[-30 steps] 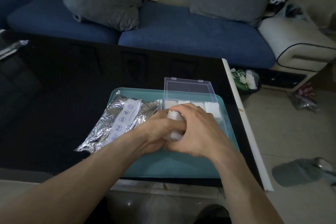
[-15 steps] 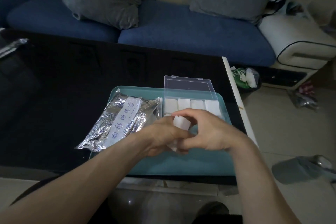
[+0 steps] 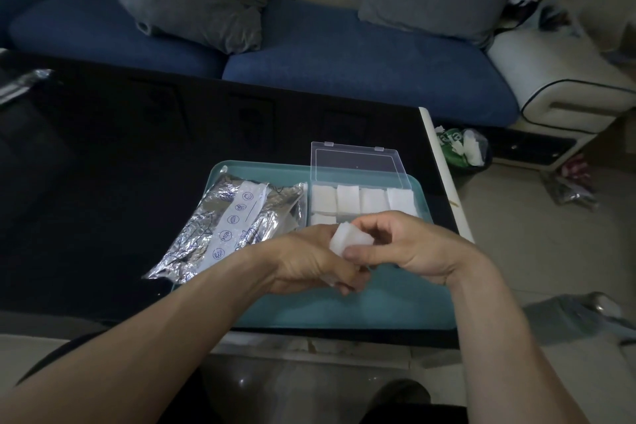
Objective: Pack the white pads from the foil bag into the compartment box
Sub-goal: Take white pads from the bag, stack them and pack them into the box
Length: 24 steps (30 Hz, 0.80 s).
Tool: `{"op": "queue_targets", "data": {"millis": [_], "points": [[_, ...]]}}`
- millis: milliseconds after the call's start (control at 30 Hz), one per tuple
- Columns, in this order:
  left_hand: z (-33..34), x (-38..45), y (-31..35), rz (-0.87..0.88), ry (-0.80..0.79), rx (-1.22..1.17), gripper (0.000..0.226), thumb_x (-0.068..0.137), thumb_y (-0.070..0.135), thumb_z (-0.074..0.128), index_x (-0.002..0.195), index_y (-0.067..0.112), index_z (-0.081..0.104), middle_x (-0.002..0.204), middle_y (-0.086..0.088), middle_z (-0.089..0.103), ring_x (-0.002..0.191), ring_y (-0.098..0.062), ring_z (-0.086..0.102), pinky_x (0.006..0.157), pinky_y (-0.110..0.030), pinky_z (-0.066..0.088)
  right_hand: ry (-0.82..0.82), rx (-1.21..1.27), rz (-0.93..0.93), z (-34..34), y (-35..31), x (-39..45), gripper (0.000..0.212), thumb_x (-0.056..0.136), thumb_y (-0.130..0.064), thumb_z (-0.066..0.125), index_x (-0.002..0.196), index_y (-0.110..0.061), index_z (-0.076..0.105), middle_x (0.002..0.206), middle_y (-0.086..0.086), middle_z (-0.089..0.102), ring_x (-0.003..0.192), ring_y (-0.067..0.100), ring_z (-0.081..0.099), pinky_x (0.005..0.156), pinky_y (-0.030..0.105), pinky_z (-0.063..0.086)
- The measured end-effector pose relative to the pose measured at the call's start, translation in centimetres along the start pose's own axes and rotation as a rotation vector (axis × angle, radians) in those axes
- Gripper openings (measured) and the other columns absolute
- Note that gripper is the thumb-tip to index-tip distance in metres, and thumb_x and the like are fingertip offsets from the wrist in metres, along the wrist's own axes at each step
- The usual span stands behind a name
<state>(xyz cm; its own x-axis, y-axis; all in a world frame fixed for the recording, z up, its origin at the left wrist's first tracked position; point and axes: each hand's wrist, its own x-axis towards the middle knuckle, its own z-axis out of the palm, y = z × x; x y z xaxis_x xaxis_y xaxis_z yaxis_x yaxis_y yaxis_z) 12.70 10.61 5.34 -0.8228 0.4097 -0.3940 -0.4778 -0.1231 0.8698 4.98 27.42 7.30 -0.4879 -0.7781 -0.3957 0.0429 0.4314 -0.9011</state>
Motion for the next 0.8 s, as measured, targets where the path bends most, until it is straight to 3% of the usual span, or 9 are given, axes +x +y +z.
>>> {"op": "queue_targets", "data": {"millis": [67,133,233,333,433,500,667,800], "points": [[-0.1,-0.2,0.2,0.002,0.042,-0.035,0.035,0.080,-0.018,0.066,0.108,0.002,0.057,0.085,-0.015,0.064,0.073,-0.023,0.064,0.063,-0.025,0.055,0.124,0.208,-0.017,-0.3,-0.3,-0.1,0.033,0.081,-0.010,0.074,0.110,0.002,0.065,0.092,0.012,0.073,0.080,0.017,0.070,0.066,0.021,0.055],[-0.2,-0.1,0.1,-0.013,0.147,0.073,0.027,0.087,-0.008,0.067,0.109,0.004,0.056,0.083,-0.019,0.066,0.068,-0.023,0.062,0.061,-0.025,0.054,0.330,0.418,-0.009,-1.1,0.2,0.3,0.041,0.076,-0.010,0.076,0.114,-0.002,0.064,0.103,0.016,0.074,0.090,0.024,0.073,0.074,0.031,0.060],[-1.0,0.8,-0.7,0.013,0.463,0.570,0.023,0.089,0.017,0.070,0.110,0.016,0.061,0.069,0.002,0.068,0.057,-0.012,0.056,0.060,-0.021,0.047,0.635,0.246,0.076,-1.7,1.7,1.8,0.025,0.087,-0.005,0.074,0.109,-0.016,0.067,0.112,0.015,0.072,0.094,0.027,0.072,0.071,0.037,0.062],[-1.7,1.2,-1.4,0.179,0.643,0.924,0.020,0.090,0.019,0.062,0.109,0.015,0.065,0.078,0.010,0.064,0.066,-0.004,0.057,0.062,-0.011,0.042,0.694,0.080,0.151,-1.2,2.8,3.4,0.030,0.099,-0.007,0.058,0.120,-0.027,0.065,0.116,0.011,0.068,0.095,0.023,0.069,0.063,0.030,0.059],[-1.9,1.3,-1.8,0.221,0.649,1.115,0.028,0.092,0.022,0.057,0.117,0.012,0.063,0.109,-0.006,0.061,0.095,-0.024,0.062,0.085,-0.031,0.049,0.667,-0.170,0.202,-0.2,3.1,4.6,0.034,0.100,-0.015,0.051,0.130,-0.031,0.057,0.105,0.001,0.065,0.084,0.014,0.065,0.073,0.029,0.054],[-1.9,1.3,-2.1,0.184,0.595,1.230,0.032,0.094,0.025,0.053,0.122,0.010,0.061,0.123,-0.010,0.054,0.104,-0.032,0.062,0.091,-0.042,0.050,0.672,-0.261,0.245,0.7,3.3,5.4,0.037,0.099,-0.019,0.054,0.135,-0.021,0.050,0.113,0.002,0.062,0.095,0.018,0.062,0.084,0.031,0.050],[-2.0,1.1,-2.9,0.134,0.451,1.358,0.028,0.098,0.029,0.045,0.107,0.008,0.061,0.116,-0.010,0.050,0.098,-0.034,0.063,0.089,-0.047,0.049,0.643,-0.376,0.373,1.5,3.5,6.3,0.039,0.096,-0.017,0.055,0.134,-0.013,0.046,0.127,0.008,0.058,0.115,0.026,0.056,0.084,0.027,0.036],[-2.0,1.2,-3.0,0.107,0.438,1.388,0.029,0.098,0.031,0.046,0.108,0.007,0.060,0.117,-0.011,0.049,0.098,-0.036,0.063,0.088,-0.047,0.049,0.697,-0.411,0.389,1.3,3.3,6.5,0.030,0.097,-0.019,0.057,0.126,-0.015,0.055,0.125,0.005,0.062,0.111,0.023,0.057,0.080,0.024,0.036]]}}
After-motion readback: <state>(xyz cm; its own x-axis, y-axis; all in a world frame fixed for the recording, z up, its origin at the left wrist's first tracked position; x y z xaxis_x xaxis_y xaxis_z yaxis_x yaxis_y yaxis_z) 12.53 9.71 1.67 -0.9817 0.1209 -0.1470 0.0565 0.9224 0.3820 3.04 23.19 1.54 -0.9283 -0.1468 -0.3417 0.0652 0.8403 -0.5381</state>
